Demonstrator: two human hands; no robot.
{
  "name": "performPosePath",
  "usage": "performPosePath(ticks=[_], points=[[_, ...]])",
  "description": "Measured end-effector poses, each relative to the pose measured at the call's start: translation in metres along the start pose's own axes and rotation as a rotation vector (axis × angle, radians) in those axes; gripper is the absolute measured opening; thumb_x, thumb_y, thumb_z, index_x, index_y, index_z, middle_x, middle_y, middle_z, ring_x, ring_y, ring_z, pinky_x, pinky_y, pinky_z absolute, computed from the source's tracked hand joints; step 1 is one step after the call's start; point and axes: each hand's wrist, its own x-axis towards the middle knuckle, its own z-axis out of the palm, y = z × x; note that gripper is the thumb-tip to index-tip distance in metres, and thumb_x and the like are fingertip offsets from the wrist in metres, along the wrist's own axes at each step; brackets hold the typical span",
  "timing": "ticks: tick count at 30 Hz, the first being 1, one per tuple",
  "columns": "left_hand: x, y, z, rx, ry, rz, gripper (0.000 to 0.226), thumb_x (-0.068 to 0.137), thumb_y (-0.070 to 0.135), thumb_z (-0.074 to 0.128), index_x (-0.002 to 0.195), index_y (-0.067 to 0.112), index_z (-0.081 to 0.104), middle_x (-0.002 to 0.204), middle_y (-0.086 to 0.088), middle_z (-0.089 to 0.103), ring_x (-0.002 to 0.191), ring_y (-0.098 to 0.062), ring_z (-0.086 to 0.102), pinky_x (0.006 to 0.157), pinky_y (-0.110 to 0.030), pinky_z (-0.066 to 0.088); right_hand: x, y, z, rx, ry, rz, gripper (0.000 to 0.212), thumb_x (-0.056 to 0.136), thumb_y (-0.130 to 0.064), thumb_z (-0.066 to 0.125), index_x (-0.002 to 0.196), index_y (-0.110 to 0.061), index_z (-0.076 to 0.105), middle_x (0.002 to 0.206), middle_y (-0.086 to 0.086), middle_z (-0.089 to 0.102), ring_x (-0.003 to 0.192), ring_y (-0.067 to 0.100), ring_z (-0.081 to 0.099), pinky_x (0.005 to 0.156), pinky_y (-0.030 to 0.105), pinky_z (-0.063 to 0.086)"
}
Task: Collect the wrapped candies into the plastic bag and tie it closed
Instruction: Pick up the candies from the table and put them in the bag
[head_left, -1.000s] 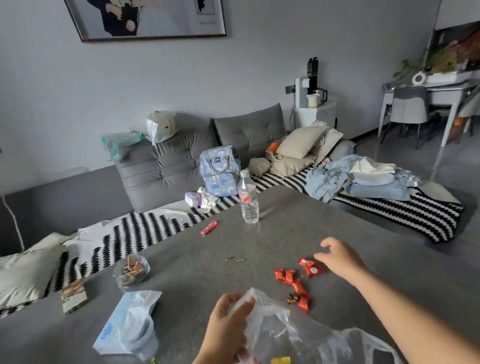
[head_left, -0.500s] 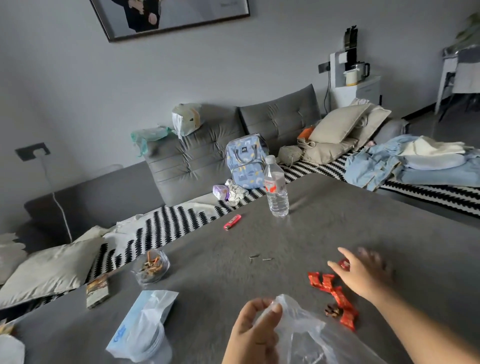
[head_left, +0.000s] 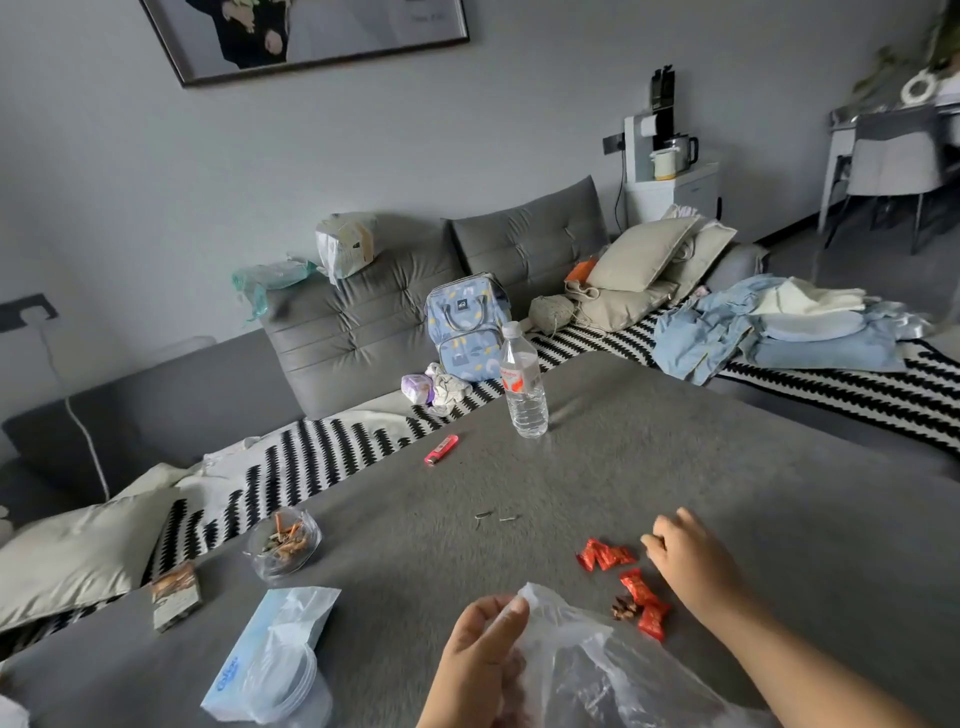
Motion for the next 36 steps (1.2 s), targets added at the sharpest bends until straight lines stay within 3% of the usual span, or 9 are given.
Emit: performPosePath(ticks=[2,7,12,19,23,26,30,34,36], points=[[-0.007,0.004,0.000,-0.002,-0.013,0.003,0.009,0.087,0.012,0.062,0.090,0.004,0.062,0.055,-0.004,0.057,0.031,-0.008,0.046,0.031,-0.014,0.031,-0.003,-0.005,-0.016,0.158,0.071,0.024,0.020,0.077,-0.014,0.073,0.066,-0.004,0.060,0.073,0.007,0.050,0.065,0.032,0.058,0.058,0.029,0.036],[-0.025,0.018,0.004,0.008,-0.032,0.014,0.008,0.088,0.009,0.060,0.087,0.002,0.060,0.053,-0.005,0.058,0.030,-0.008,0.049,0.032,-0.015,0.037,-0.027,-0.047,-0.077,0.466,0.122,-0.085,0.032,0.067,-0.012,0.078,0.061,-0.025,0.049,0.066,-0.003,0.054,0.063,0.008,0.048,0.060,0.017,0.035],[-0.040,0.020,0.003,0.032,-0.050,0.007,0.015,0.084,0.020,0.066,0.085,0.008,0.058,0.067,-0.010,0.052,0.051,-0.019,0.044,0.049,-0.024,0.033,-0.097,-0.083,-0.105,0.599,-0.071,-0.159,0.017,0.064,-0.020,0.069,0.062,-0.028,0.054,0.072,-0.010,0.053,0.071,0.002,0.052,0.062,0.017,0.037],[-0.055,0.007,-0.004,0.099,-0.059,-0.028,0.014,0.083,0.027,0.066,0.081,0.015,0.059,0.061,-0.004,0.039,0.039,-0.013,0.028,0.040,-0.014,0.023,-0.181,-0.084,-0.056,0.529,-0.272,-0.060,0.028,0.063,-0.025,0.070,0.056,-0.047,0.053,0.074,-0.017,0.048,0.071,-0.010,0.053,0.065,0.006,0.038],[-0.060,0.000,-0.005,0.111,-0.066,-0.067,0.014,0.084,0.030,0.065,0.085,0.017,0.060,0.064,-0.002,0.040,0.035,-0.009,0.027,0.038,-0.015,0.026,-0.199,-0.082,-0.044,0.542,-0.322,0.034,0.030,0.066,-0.031,0.074,0.053,-0.038,0.048,0.082,-0.013,0.048,0.080,-0.001,0.060,0.075,0.016,0.047],[-0.062,-0.003,-0.003,0.114,-0.071,-0.072,0.015,0.084,0.031,0.065,0.086,0.017,0.059,0.067,-0.003,0.041,0.032,-0.008,0.028,0.037,-0.015,0.026,-0.203,-0.078,-0.045,0.472,-0.365,0.010,0.032,0.075,-0.022,0.068,0.057,-0.035,0.046,0.081,-0.019,0.042,0.069,-0.006,0.047,0.074,0.014,0.042],[-0.062,-0.002,-0.004,0.104,-0.066,-0.073,0.015,0.085,0.030,0.064,0.087,0.016,0.060,0.065,-0.003,0.040,0.031,-0.008,0.027,0.039,-0.014,0.027,-0.199,-0.071,-0.049,0.463,-0.403,0.007,0.028,0.072,-0.023,0.070,0.057,-0.035,0.051,0.074,-0.018,0.053,0.062,-0.009,0.055,0.062,0.004,0.040],[-0.059,0.003,-0.004,0.073,-0.061,-0.065,0.017,0.085,0.029,0.064,0.089,0.013,0.059,0.059,-0.002,0.037,0.029,-0.008,0.026,0.035,-0.013,0.026,-0.174,-0.068,-0.082,0.588,-0.372,0.021,0.021,0.073,-0.026,0.070,0.059,-0.028,0.055,0.059,-0.008,0.055,0.054,-0.003,0.049,0.058,0.015,0.041],[-0.056,0.008,-0.004,0.073,-0.048,-0.054,0.018,0.084,0.029,0.065,0.089,0.013,0.060,0.060,-0.003,0.038,0.031,-0.009,0.026,0.036,-0.014,0.026,-0.151,-0.063,-0.095,0.642,-0.225,0.062,0.017,0.073,-0.026,0.068,0.061,-0.020,0.057,0.056,-0.004,0.055,0.054,-0.001,0.047,0.057,0.026,0.042]])
